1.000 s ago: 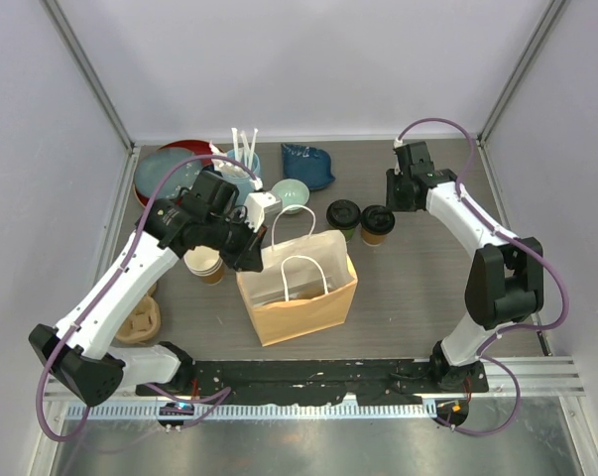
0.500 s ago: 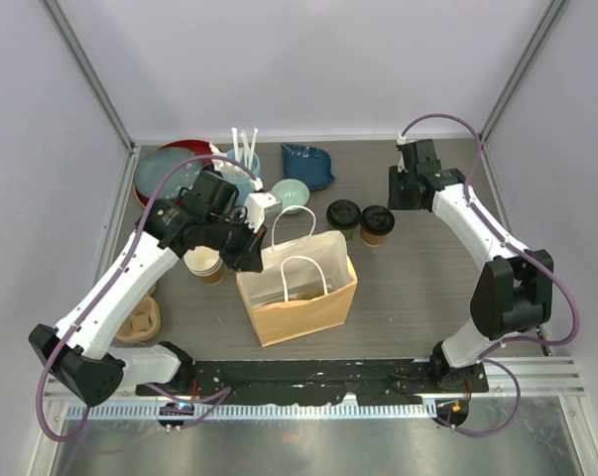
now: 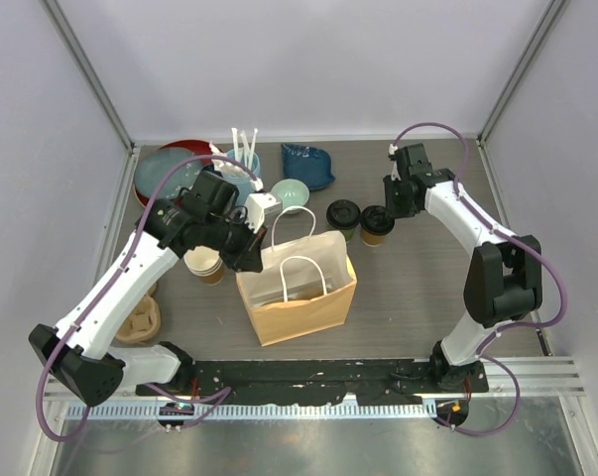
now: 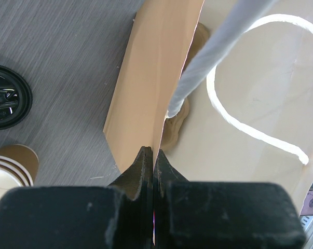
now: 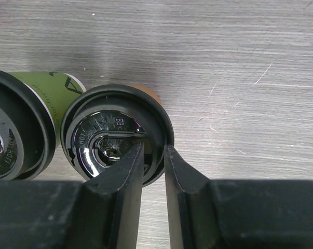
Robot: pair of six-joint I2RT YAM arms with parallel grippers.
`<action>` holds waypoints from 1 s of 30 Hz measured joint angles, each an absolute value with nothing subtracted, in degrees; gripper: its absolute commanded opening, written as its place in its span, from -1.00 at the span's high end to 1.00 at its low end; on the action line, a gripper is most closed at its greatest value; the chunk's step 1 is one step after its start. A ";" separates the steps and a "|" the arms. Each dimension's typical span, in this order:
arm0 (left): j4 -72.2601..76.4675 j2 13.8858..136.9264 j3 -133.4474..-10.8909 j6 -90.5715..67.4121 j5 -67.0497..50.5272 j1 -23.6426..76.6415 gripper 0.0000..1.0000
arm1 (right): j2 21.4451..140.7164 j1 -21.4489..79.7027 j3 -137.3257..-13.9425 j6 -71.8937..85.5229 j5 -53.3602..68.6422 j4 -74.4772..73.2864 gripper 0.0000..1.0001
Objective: Pack the takeout coffee
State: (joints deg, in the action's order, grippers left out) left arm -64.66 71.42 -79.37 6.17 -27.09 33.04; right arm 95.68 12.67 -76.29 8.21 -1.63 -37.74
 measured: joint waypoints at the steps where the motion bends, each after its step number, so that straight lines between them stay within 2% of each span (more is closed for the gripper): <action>1: -64.69 71.42 -79.37 6.24 -27.09 33.04 1.00 | 95.83 12.67 -76.29 8.08 -1.63 -38.00 0.57; 7: -64.84 71.42 -79.40 6.44 -27.14 33.04 1.00 | 95.90 12.67 -76.29 7.46 -1.63 -38.83 0.98; 19: -65.08 71.42 -79.48 6.50 -27.31 33.04 1.00 | 93.51 13.06 -81.67 6.79 -4.56 -46.28 0.98; 30: -65.08 71.42 -79.48 6.52 -27.31 33.04 1.00 | 80.60 22.52 -101.12 6.20 -8.97 -59.55 0.99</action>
State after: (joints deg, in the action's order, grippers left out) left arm -65.08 71.42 -79.48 6.52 -27.31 33.04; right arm 80.60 22.52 -101.12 6.20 -8.97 -59.55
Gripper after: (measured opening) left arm 0.012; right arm 0.049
